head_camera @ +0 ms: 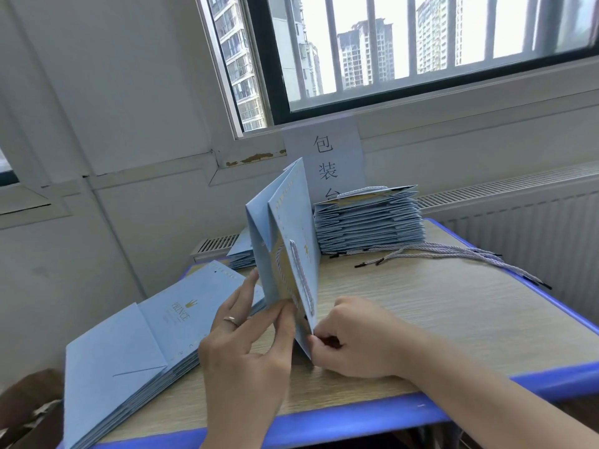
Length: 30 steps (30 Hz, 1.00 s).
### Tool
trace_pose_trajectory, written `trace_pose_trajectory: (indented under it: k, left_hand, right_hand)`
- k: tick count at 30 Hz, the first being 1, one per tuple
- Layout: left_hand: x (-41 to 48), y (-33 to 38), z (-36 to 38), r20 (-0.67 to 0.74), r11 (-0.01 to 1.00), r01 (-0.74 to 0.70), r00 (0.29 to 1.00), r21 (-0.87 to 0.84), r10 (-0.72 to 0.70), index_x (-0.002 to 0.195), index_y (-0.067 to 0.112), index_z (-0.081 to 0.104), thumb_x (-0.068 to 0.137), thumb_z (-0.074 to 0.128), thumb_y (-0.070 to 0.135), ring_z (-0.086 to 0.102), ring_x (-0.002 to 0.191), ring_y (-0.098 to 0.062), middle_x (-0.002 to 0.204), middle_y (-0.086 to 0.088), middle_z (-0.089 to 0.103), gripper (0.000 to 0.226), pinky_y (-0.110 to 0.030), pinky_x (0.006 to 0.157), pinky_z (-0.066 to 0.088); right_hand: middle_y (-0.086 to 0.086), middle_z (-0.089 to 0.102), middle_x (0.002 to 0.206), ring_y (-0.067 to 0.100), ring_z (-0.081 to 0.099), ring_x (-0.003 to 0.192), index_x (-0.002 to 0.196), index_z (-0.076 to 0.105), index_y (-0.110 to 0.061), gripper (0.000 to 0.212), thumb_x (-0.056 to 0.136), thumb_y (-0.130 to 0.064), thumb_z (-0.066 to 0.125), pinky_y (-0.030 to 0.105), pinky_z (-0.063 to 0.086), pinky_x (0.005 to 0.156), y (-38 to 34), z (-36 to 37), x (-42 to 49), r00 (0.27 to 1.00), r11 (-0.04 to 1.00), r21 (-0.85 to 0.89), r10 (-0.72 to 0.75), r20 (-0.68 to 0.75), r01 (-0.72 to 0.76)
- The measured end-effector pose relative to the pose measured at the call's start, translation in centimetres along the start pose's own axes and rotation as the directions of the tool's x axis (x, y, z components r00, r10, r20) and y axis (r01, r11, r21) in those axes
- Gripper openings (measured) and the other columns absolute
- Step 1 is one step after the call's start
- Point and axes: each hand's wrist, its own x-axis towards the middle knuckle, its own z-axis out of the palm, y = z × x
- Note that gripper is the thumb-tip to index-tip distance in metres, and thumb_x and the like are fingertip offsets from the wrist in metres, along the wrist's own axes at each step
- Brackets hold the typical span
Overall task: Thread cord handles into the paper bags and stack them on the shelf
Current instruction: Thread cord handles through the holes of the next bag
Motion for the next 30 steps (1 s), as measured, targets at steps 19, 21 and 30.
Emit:
trace_pose_trajectory:
  k: [19, 21, 30]
  left_hand:
    - [8.9, 3.3, -3.7, -0.046, 0.974, 0.094, 0.995, 0.206, -0.086, 0.061, 0.010, 0.063, 0.086, 0.059, 0.036, 0.065, 0.051, -0.028, 0.050, 0.002, 0.063, 0.036, -0.042, 0.068, 0.055]
    - [8.6, 2.9, -5.0, -0.138, 0.969, 0.240, 0.964, 0.066, -0.229, 0.063, 0.012, 0.066, 0.089, 0.062, 0.034, 0.070, 0.053, -0.024, 0.056, 0.004, 0.069, 0.034, -0.045, 0.065, 0.059]
    - [5.4, 2.3, -7.4, -0.275, 0.726, 0.505, 0.697, -0.468, -0.662, 0.084, 0.009, 0.068, 0.093, 0.067, 0.015, 0.073, 0.064, -0.014, 0.074, -0.003, 0.075, 0.012, -0.025, 0.063, 0.060]
  right_hand:
    - [0.006, 0.038, 0.047, 0.014, 0.041, 0.051, 0.057, 0.046, -0.009, 0.068, 0.087, -0.069, 0.035, 0.038, 0.047, 0.065, -0.6, -0.9, -0.2, 0.993, 0.994, 0.056, 0.095, 0.072, -0.099]
    - [0.009, 0.050, 0.051, 0.011, 0.041, 0.046, 0.059, 0.056, -0.008, 0.078, 0.082, -0.080, 0.034, 0.039, 0.042, 0.059, -0.9, -1.9, -0.1, 0.975, 0.959, 0.176, 0.212, 0.071, -0.221]
    - [0.011, 0.062, 0.060, 0.013, 0.040, 0.043, 0.086, 0.062, -0.008, 0.031, 0.102, -0.033, 0.053, 0.018, 0.028, 0.039, -4.9, -4.3, 1.7, 0.832, 0.245, 0.864, 0.473, 0.289, -0.440]
